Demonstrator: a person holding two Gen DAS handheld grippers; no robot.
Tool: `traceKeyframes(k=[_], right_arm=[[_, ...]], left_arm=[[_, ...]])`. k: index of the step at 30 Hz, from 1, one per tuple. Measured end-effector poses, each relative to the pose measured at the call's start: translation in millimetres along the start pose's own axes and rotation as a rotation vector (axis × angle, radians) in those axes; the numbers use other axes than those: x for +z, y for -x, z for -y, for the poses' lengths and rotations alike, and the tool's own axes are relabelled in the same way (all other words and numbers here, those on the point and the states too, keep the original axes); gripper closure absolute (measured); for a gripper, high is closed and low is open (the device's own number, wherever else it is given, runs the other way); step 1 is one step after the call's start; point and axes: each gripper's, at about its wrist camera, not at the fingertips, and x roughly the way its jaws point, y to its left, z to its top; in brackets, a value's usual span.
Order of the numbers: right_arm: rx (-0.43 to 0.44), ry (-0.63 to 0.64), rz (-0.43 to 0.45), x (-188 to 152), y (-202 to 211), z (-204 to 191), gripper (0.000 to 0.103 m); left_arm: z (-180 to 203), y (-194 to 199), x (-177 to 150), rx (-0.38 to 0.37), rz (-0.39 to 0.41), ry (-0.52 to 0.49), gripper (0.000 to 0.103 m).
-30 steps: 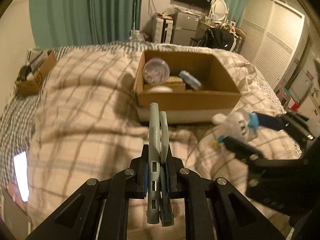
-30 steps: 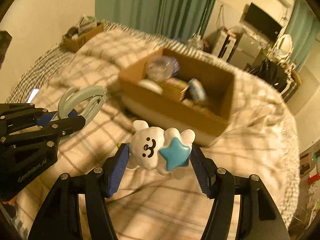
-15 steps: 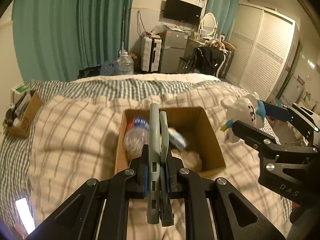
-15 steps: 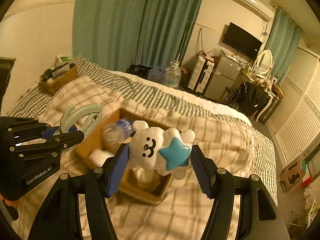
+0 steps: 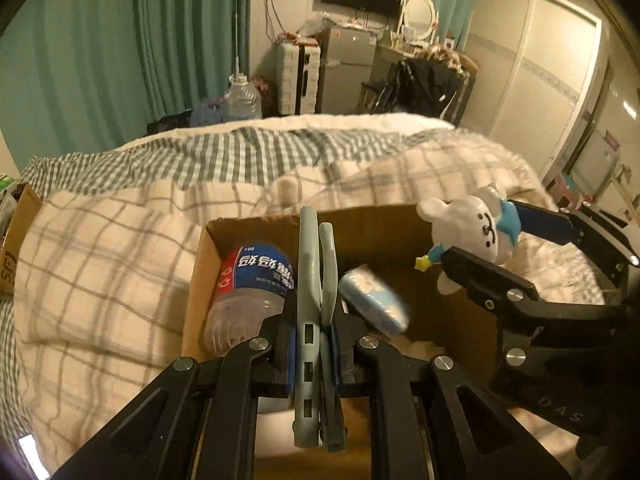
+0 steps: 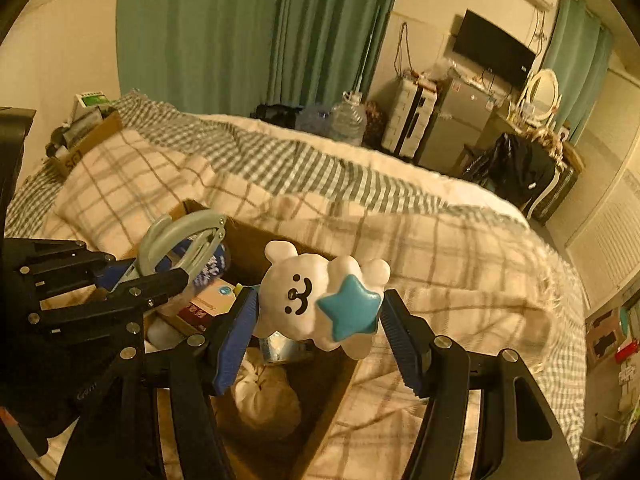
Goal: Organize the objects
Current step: 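Drop the clip and bunny figure into the cardboard box with both grippers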
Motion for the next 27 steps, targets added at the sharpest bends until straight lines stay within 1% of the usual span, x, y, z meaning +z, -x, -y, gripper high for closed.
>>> traceKeyframes(k=[3, 7, 10, 12, 14, 17, 18, 19, 20, 21, 22, 26, 27], right_arm=[[0.009, -0.009, -0.020, -6.5, -16.8, 1.4, 0.041], [0.023, -0.026, -0.046, -13.4, -30.4, 2.4, 0.040], [0.027, -0.043, -0.038, -14.9, -29.9, 3.5, 0.040], [0.035, -0.055, -0.042, -15.0, -28.7, 3.6, 0.038], [0.028, -0.060, -0.040, -16.0, -24.6, 4.1, 0.035], [0.021, -0.074, -0.030, -15.1, -13.1, 6.0, 0.035], [0.017, -0.082, -0.023, -14.2, -5.9, 7.1, 0.035], [0.014, -0.088, -0.016, -13.1, 0.0, 8.1, 0.035], [0.009, -0.095, -0.008, -11.9, 9.3, 9.7, 0.034], [0.005, -0.099, -0.002, -11.0, 15.1, 10.6, 0.033], [-0.004, -0.106, 0.008, -9.7, 26.1, 12.3, 0.031], [-0.046, -0.129, 0.049, -4.1, 64.7, 17.9, 0.019], [-0.059, -0.134, 0.063, -2.7, 78.1, 18.9, 0.017]], left_arm=[[-0.6, -14.9, -4.5, 0.009, -0.015, -0.016, 0.091], [4.5, -24.9, -10.2, -0.004, -0.015, -0.035, 0.091], [10.7, -25.0, -13.1, 0.005, 0.002, -0.058, 0.089], [11.2, -24.1, -14.2, 0.003, 0.004, -0.054, 0.088], [8.8, -22.5, -13.3, 0.011, -0.018, -0.040, 0.088], [7.2, -13.4, -13.0, 0.016, -0.026, -0.032, 0.085], [6.9, -9.1, -12.5, 0.022, -0.022, -0.031, 0.079], [6.7, -3.1, -11.7, 0.031, -0.018, -0.030, 0.070], [6.6, 4.6, -10.6, 0.036, -0.010, -0.027, 0.064], [6.4, 12.4, -9.2, 0.036, 0.001, -0.021, 0.049], [6.0, 24.3, -7.2, 0.038, 0.019, -0.010, 0.043], [4.2, 64.5, 1.7, 0.050, 0.073, 0.006, 0.040], [4.6, 75.6, 3.1, 0.053, 0.090, 0.005, 0.034]])
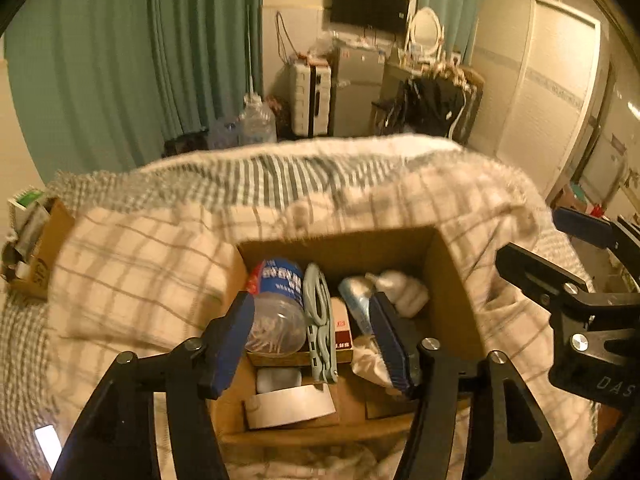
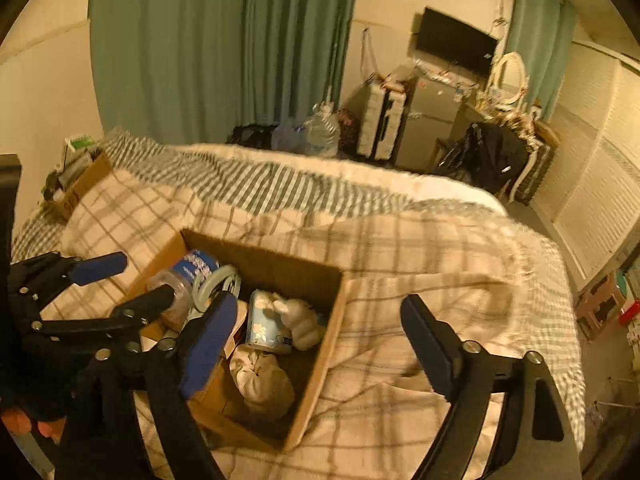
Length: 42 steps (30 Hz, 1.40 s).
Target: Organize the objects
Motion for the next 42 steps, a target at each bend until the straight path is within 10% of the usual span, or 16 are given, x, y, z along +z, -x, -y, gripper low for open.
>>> traceKeyframes(k=[12, 22, 32, 42], right_arm=[[-0.052, -0.023, 0.232, 18.6, 163.3, -0.9, 0.003], [-0.032, -0.048, 0.391, -38.6, 269.0, -22.5, 0.000], [-0.150, -0.069, 0.455, -111.8, 247.1, -20.9, 0.000], [-0.157, -0.039, 0.462, -145.5, 191.0, -42.9, 0.000]], left_arm=[[-3.2, 155.5, 12.7, 0.071, 0.269, -0.037, 0.005], [-6.3, 250.1, -23.0, 0.114, 0.441, -0.046, 0.000], [-0.8, 252.6, -96.1, 0.088, 0.589, 0.023, 0.000], [-16.3, 179.7, -155.0, 0.186, 0.514, 0.117, 0.000]])
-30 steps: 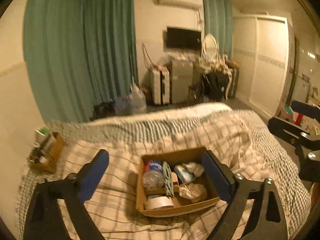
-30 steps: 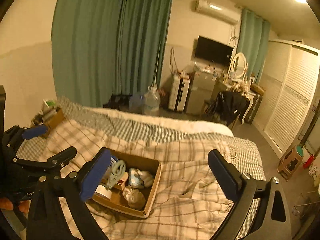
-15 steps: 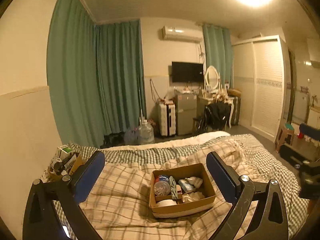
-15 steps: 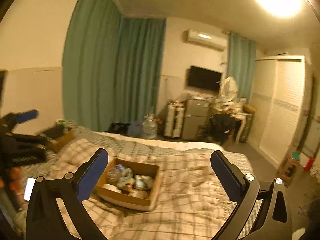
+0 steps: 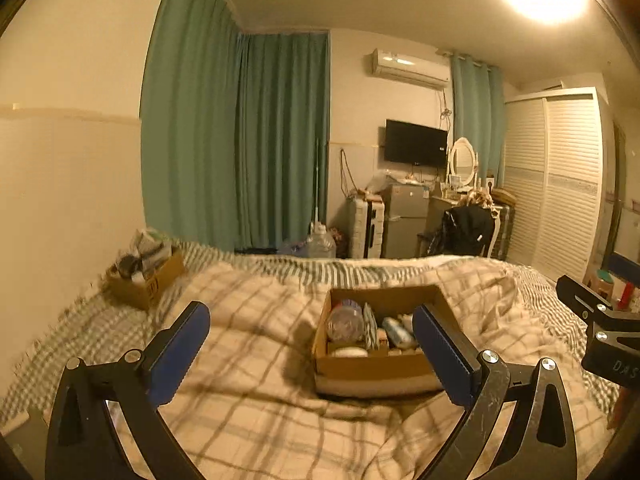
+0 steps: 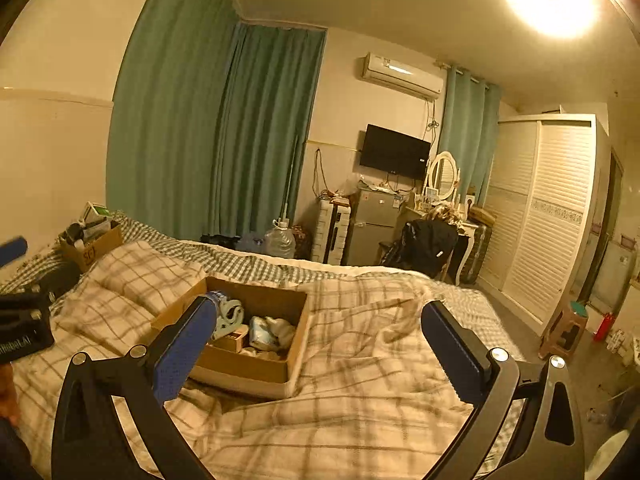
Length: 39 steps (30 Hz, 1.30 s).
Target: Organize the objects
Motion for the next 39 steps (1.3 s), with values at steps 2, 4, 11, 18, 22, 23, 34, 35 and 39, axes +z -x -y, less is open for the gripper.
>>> traceKeyframes(k=[2, 4, 11, 18, 22, 23, 34, 35, 39], right_arm=[[0.025, -0.025, -0.011, -8.5, -4.5, -2.8, 0.000], [0.032, -0.038, -0.032, -13.6, -9.4, -5.9, 0.000], [0.021, -0.049, -0.048, -21.0, -13.9, -7.6, 0.000], [0.020, -0.044, -0.047, -21.4, -14.6, -10.3, 0.000], [0.020, -0.053, -0.052, -23.2, -15.4, -7.0, 0.000], [0.018, -0.053, -0.052, -23.3, -15.0, -6.4, 0.000], [0.021, -0.065, -0.062, -25.3, -16.3, -5.7, 0.000], [0.025, -0.068, -0.066, -25.7, -16.6, -5.0, 0.000], [0.022, -0.071, -0.069, -26.7, -16.9, -3.8, 0.000]], left_arm=[[-5.7, -1.7, -6.2, -0.006, -0.017, 0.023, 0.000], [-10.0, -0.9, -8.5, -0.005, -0.011, 0.041, 0.000], [-9.2, 8.5, -7.8, -0.024, -0.009, 0.028, 0.000], [-3.6, 7.6, -9.4, -0.026, -0.025, 0.006, 0.000], [-1.8, 7.1, -10.5, -0.030, -0.031, 0.004, 0.000], [-1.5, 7.2, -10.7, -0.030, -0.032, 0.005, 0.000], [-1.9, 9.0, -12.0, -0.031, -0.033, 0.027, 0.000], [-2.3, 8.7, -12.0, -0.038, -0.038, 0.031, 0.000], [-1.7, 9.7, -11.8, -0.026, -0.031, 0.035, 0.000]])
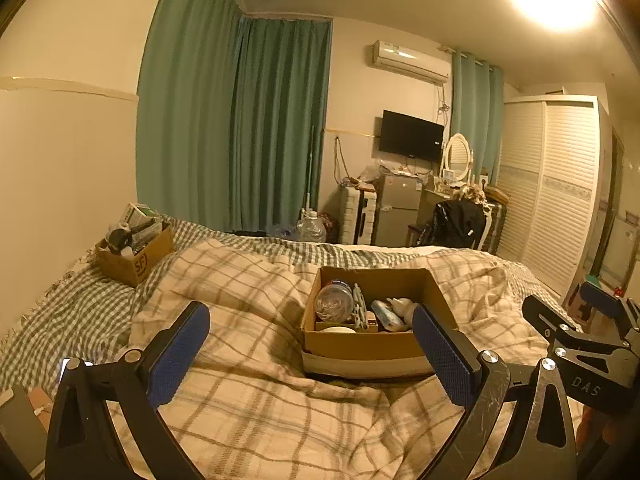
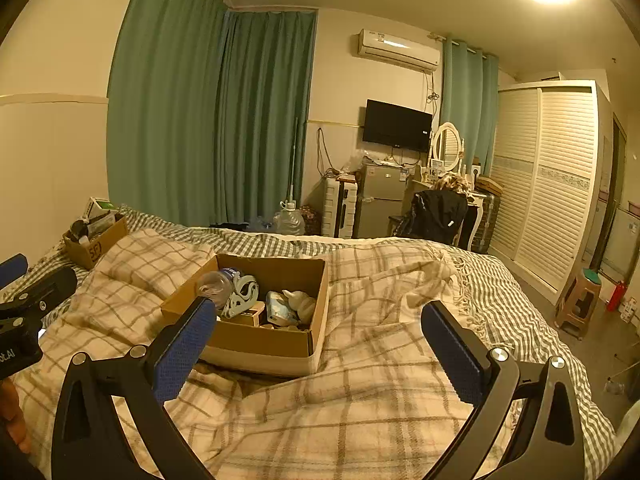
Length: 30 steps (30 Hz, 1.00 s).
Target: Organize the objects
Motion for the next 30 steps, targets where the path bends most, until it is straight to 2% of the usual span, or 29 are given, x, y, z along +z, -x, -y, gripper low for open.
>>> traceKeyframes(k=[16, 30], right_arm=[[-0.004, -0.008, -0.019, -0.6, -3.6, 0.6, 0.000], [0.000, -0.006, -0.030, -2.0, -6.4, -1.1, 0.000]], left_arm=[[0.1, -6.2, -2.8, 0.010, -0.045, -0.020, 0.000], [4.4, -3.1, 0.9, 0.014, -0.032, -0.040, 0.000]])
